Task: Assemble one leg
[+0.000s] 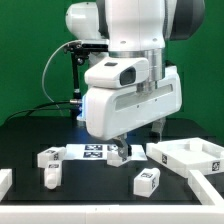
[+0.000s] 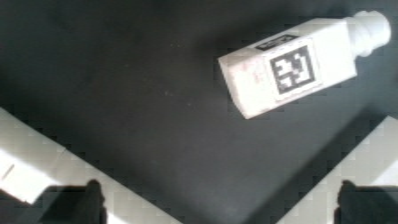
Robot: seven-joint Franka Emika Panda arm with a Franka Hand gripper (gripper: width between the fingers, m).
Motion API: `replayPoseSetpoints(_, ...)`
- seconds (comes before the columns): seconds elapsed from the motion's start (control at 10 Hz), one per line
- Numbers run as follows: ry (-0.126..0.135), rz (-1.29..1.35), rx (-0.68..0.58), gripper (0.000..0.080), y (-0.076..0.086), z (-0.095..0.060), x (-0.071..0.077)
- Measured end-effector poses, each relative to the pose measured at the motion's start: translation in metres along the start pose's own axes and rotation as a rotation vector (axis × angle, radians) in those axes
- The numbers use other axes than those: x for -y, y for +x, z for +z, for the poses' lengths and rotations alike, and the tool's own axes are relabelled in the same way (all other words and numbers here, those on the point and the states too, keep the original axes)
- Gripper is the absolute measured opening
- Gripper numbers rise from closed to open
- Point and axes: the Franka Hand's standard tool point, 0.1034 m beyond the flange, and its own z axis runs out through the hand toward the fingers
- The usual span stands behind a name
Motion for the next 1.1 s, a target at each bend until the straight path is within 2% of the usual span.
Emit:
replayPoseSetpoints(0.1,-0.011,0.034,0.002,0.065,-0.011,0.006,0.018)
replayPoseSetpoints(0.2,-0.004,0.134,0.011,0.065,-0.017,0.007,0.026)
replayPoseSetpoints(0.4,0.012,0.238,0.013,0.065,-0.021,0.014,0.028)
replayPoseSetpoints(0.7,0.012,0.234,0.013,0.065,-0.02,0.014,0.028)
replayPoseSetpoints(1.0,0.006,0.577,0.009,0.065,-0.009,0.016,0.039)
replayPoseSetpoints(1.1,0.017,0.643,0.015,0.065,-0.01,0.02,0.04)
